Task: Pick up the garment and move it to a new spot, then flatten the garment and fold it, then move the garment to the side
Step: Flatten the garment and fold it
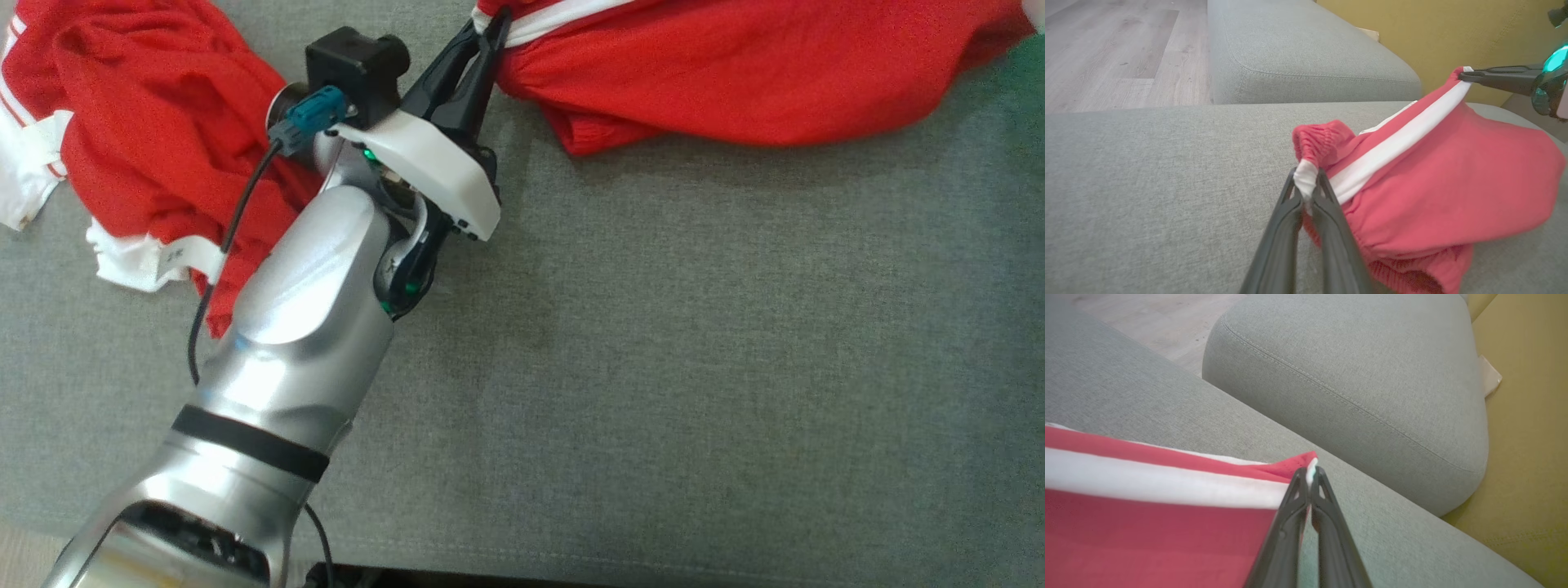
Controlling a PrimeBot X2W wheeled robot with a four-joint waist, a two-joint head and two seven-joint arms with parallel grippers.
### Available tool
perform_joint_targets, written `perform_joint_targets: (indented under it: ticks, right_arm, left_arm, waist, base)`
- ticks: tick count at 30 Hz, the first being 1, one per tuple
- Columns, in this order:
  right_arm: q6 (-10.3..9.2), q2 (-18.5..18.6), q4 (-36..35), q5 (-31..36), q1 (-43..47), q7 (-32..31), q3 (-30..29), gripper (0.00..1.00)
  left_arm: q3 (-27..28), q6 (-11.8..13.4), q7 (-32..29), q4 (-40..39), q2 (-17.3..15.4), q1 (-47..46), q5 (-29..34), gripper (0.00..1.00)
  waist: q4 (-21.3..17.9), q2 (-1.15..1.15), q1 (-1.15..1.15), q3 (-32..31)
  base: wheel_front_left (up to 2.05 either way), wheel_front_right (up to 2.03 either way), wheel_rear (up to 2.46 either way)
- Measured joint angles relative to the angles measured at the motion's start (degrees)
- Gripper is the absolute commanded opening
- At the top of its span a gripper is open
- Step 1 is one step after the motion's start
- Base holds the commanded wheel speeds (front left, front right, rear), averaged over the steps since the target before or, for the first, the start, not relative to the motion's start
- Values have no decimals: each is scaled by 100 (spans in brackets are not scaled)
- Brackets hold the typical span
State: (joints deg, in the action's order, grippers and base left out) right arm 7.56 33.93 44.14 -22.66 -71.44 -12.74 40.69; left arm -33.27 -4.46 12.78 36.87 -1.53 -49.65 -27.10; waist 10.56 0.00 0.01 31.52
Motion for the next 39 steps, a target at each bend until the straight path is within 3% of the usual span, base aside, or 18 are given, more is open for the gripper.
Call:
perform_joint_targets:
  ticks: [3,4,5,6,14,20,30,39]
  right_arm:
    - [0,-124,285,-109,-157,188,167,0]
    - [0,-151,358,-158,-191,243,194,0]
    - [0,-163,397,-164,-210,356,221,68]
    - [0,-177,439,-183,-216,454,247,100]
    - [-1,-394,856,-515,-202,1161,311,100]
    - [-1,-466,951,-923,-15,1884,14,100]
    - [-1,-724,359,-1393,1425,2639,-536,100]
    - [-1,-1194,-444,-1121,3082,2711,-1719,100]
  left_arm:
    - [-177,79,56,65,1,-70,-180,1]
    - [-212,112,77,94,0,-88,-214,37]
    - [-259,153,87,136,0,-114,-237,84]
    - [-299,178,94,176,1,-128,-242,100]
    - [-272,350,144,417,-5,-125,-290,100]
    - [97,468,152,140,-98,83,-271,100]
    - [859,626,152,-943,-279,1373,-63,100]
    - [1278,647,152,-1594,-336,2631,225,100]
  waist:
    - [41,0,-1,44]
    - [44,0,-1,46]
    - [43,0,-1,45]
    - [40,0,-1,39]
    - [-112,0,-1,-209]
    - [-283,0,-1,-641]
    - [-633,0,-1,-1568]
    - [-968,0,-2,-2249]
  base:
    - [0,0,0]
    - [0,0,0]
    - [0,0,0]
    - [0,0,0]
    - [0,0,0]
    - [0,0,0]
    - [0,0,0]
    - [0,0,0]
